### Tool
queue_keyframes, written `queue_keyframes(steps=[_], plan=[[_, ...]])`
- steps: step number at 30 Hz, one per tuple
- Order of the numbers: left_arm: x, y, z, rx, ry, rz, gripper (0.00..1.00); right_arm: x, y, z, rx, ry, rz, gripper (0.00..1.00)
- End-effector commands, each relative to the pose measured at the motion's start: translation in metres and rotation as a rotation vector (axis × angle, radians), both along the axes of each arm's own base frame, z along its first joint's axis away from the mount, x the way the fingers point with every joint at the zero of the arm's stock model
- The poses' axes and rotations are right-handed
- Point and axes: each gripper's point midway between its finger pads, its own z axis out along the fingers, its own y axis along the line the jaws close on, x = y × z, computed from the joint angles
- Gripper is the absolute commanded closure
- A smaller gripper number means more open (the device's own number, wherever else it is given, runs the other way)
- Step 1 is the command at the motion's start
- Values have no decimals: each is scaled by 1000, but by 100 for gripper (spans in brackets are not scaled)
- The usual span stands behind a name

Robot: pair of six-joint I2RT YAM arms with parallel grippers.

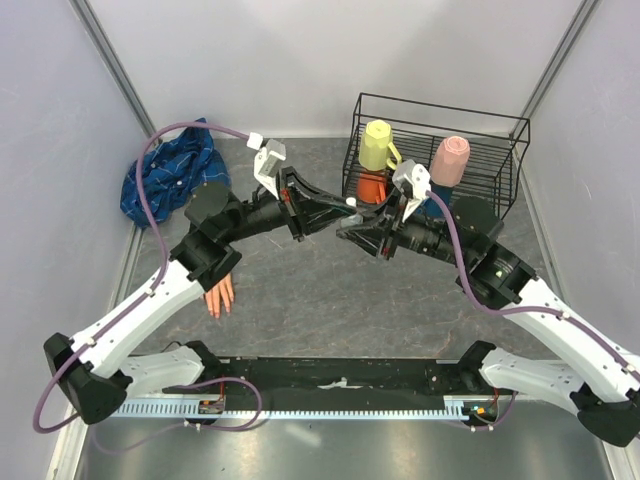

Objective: Paint the nails

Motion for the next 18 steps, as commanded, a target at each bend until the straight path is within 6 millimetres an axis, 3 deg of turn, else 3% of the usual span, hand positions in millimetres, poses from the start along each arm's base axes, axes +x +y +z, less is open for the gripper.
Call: queue_keyframes(steps=[1, 3, 7, 9, 10, 11, 14, 16, 17, 18], plan=[[-74, 0, -15, 40, -38, -559, 98, -50, 5, 42, 147, -170, 249, 100], [-93, 8, -22, 73, -81, -697, 98, -58, 7, 42, 155, -173, 305, 100], [-102, 14, -28, 112, -120, -780, 98, -75, 11, 36, 164, -156, 414, 100], [-89, 11, -28, 149, -28, -716, 98, -71, 12, 32, 156, -143, 397, 100], [-75, 7, -31, 163, -64, -638, 98, -69, 11, 31, 150, -143, 383, 100], [-52, 5, -28, 190, 12, -475, 96, -67, 11, 29, 142, -139, 367, 100], [-17, 10, -23, 210, 2, -200, 62, -53, 9, 22, 110, -128, 289, 100], [-13, 16, -21, 203, 28, -134, 43, -43, 7, 16, 69, -125, 236, 100], [-10, 20, -17, 192, 34, -96, 21, -41, 6, 16, 59, -129, 222, 100], [-15, 26, -10, 175, 27, -80, 12, -36, 5, 13, 41, -119, 193, 100]])
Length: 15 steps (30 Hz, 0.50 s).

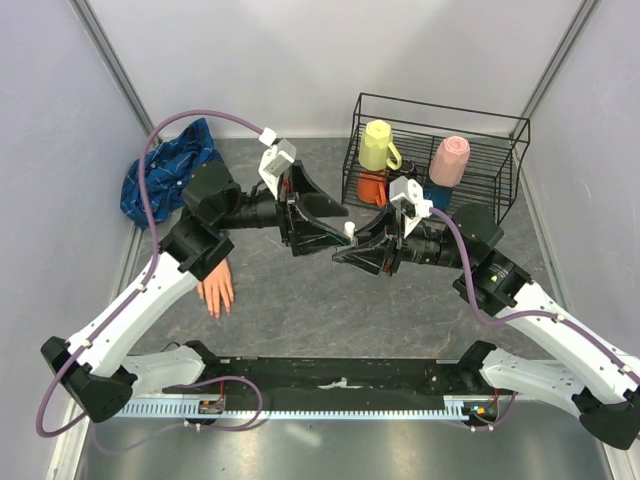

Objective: Paint the nails

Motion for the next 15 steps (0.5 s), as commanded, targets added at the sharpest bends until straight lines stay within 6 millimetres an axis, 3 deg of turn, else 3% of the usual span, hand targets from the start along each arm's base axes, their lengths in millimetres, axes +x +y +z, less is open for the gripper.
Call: queue_keyframes(steps=[1, 4, 7, 9, 15], plan=[[25, 22, 1, 33, 25, 277, 7, 16, -7, 16, -9, -91, -107, 100], [34, 38, 11, 1, 42, 408, 2, 33, -10, 14, -48, -89, -196, 100], [38, 48, 20, -43, 81, 493, 6, 44, -13, 15, -72, -88, -254, 100], [39, 49, 25, -61, 86, 513, 17, 46, -14, 19, -67, -96, -268, 100], [41, 36, 33, -69, 2, 607, 39, 56, -12, 24, -65, -84, -304, 100]])
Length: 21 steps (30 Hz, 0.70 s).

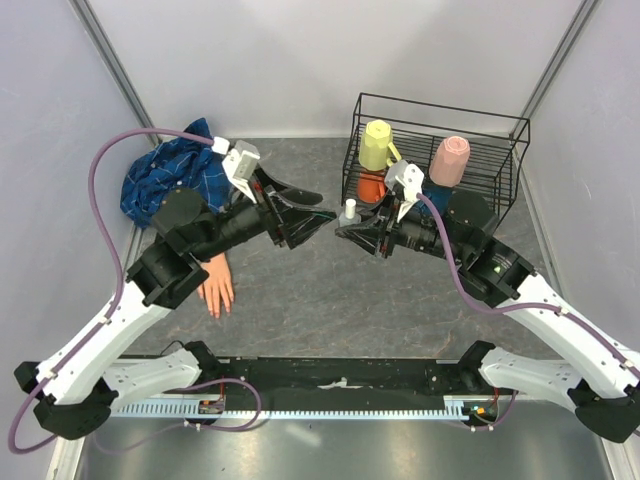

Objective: Paint the nails

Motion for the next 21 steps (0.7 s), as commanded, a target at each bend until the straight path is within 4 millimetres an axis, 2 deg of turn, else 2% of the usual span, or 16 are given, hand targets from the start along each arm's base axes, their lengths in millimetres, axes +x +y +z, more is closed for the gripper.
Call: queue_keyframes(steps=[1, 5, 16, 19, 20, 21], plan=[[18, -5, 8, 5, -60, 143, 40, 9, -3, 26, 33, -52, -51, 100], [26, -14, 5, 28, -75, 169, 42, 7, -3, 29, 43, -45, -49, 100], [26, -32, 7, 11, -82, 132, 48, 5, -5, 34, 51, -39, -46, 100], [23, -38, 8, 5, -82, 96, 53, 4, -5, 33, 52, -37, -44, 100], [21, -40, 7, 5, -79, 83, 61, 4, -5, 34, 54, -36, -46, 100], [19, -41, 7, 4, -77, 69, 64, 3, -6, 35, 56, -38, -46, 100]])
